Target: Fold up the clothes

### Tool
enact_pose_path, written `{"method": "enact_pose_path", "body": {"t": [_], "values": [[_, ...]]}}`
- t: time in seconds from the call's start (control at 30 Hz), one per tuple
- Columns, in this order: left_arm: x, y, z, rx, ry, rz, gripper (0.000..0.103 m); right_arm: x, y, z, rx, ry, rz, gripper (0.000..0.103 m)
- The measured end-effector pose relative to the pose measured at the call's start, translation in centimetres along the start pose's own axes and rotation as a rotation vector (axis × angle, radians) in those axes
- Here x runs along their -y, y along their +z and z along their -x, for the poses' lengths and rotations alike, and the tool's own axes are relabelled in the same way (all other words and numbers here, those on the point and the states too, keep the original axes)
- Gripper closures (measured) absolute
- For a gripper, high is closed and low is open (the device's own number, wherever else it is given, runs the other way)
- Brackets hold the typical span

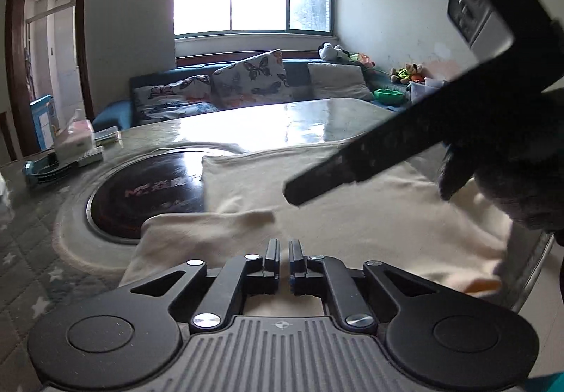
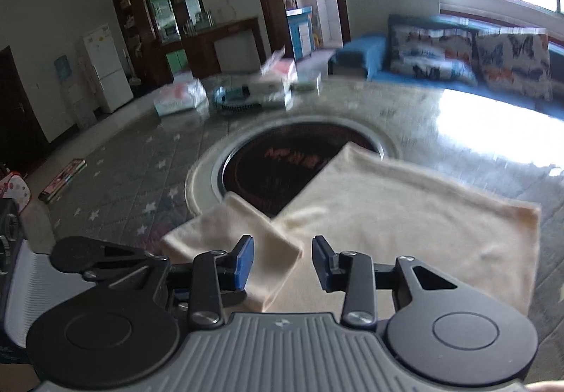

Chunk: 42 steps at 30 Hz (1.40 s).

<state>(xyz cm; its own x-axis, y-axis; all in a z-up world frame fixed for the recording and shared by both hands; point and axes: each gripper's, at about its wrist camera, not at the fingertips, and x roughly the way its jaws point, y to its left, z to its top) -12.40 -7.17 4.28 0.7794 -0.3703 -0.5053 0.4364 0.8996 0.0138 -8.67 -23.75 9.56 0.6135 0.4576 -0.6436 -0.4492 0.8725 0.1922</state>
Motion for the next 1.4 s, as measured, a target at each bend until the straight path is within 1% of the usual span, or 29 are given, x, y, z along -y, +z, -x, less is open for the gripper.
{"method": "enact_pose_path", "body": {"t": [0.07,0.23,0.3,0.33,0.53,0.6,0.63,0.67,0.7,0.73,0.77,0.83,1.0,1.13,1.17,1.2,1.23,1.3,1.33,1.4], "values": [[-0.9,-0.6,0.6,-0.001,0.034,0.010,0.088,0.1,-0.2,-0.8,-0.020,0.003,-0.013,0.066],[-3.8,-1.8,1.8,-0.021,0.119,0.083,0.085,0.4,-0.8,-2.9,-0.071,0.012,-0.045,0.066],[-4.8,-2.1,2.1,-0.022,0.146,0.115,0.082,0.5,-1.1,-3.7,-0.092,0.015,-0.058,0.066],[-5.2,-2.2,2.3,-0.022,0.156,0.131,0.078,0.6,-1.1,-4.0,-0.096,0.016,-0.063,0.066],[-5.8,-2.7,2.7,-0.036,0.181,0.170,0.076,0.8,-0.8,-6.0,-0.112,0.018,-0.095,0.067],[-5.7,-2.8,2.8,-0.040,0.182,0.174,0.070,0.8,-0.8,-6.4,-0.114,0.017,-0.094,0.067],[-5.6,-2.8,2.9,-0.039,0.180,0.175,0.062,0.7,-0.8,-6.4,-0.113,0.017,-0.085,0.073],[-5.5,-2.8,2.9,-0.039,0.178,0.175,0.061,0.6,-0.8,-6.4,-0.114,0.019,-0.080,0.078],[-5.3,-2.8,3.0,-0.037,0.172,0.176,0.061,0.5,-0.7,-6.4,-0.115,0.022,-0.075,0.083],[-5.1,-2.7,3.1,-0.032,0.154,0.175,0.061,0.5,-0.6,-6.3,-0.112,0.022,-0.073,0.091],[-4.9,-2.6,3.2,-0.028,0.136,0.174,0.061,0.5,-0.5,-6.2,-0.107,0.020,-0.069,0.095],[-4.2,-2.3,3.4,-0.016,0.100,0.158,0.061,0.5,-0.2,-5.6,-0.087,0.016,-0.064,0.099],[-2.5,-1.9,3.0,-0.017,0.003,0.112,0.063,-0.2,1.1,-3.5,-0.015,0.005,-0.013,0.100],[-1.2,-1.8,2.3,-0.025,-0.044,0.084,0.063,-1.1,2.6,-1.3,0.049,0.000,0.042,0.101],[-0.9,-1.8,2.1,-0.027,-0.052,0.080,0.063,-1.1,2.7,-1.2,0.046,0.002,0.040,0.101],[-0.9,-1.8,2.0,-0.027,-0.055,0.079,0.063,-1.0,2.9,-1.2,0.043,0.004,0.037,0.097],[-0.8,-1.8,1.9,-0.028,-0.058,0.079,0.063,-0.8,2.7,-1.3,0.035,-0.007,0.032,0.092],[-0.8,-1.9,1.9,-0.032,-0.059,0.078,0.063,-0.5,2.4,-1.9,0.013,-0.020,0.017,0.091],[-0.9,-1.9,1.8,-0.035,-0.057,0.078,0.063,-0.2,2.2,-2.2,-0.002,-0.019,0.006,0.087],[-1.1,-2.1,1.8,-0.041,-0.052,0.079,0.063,0.4,1.6,-3.1,-0.037,-0.001,-0.026,0.085]]}}
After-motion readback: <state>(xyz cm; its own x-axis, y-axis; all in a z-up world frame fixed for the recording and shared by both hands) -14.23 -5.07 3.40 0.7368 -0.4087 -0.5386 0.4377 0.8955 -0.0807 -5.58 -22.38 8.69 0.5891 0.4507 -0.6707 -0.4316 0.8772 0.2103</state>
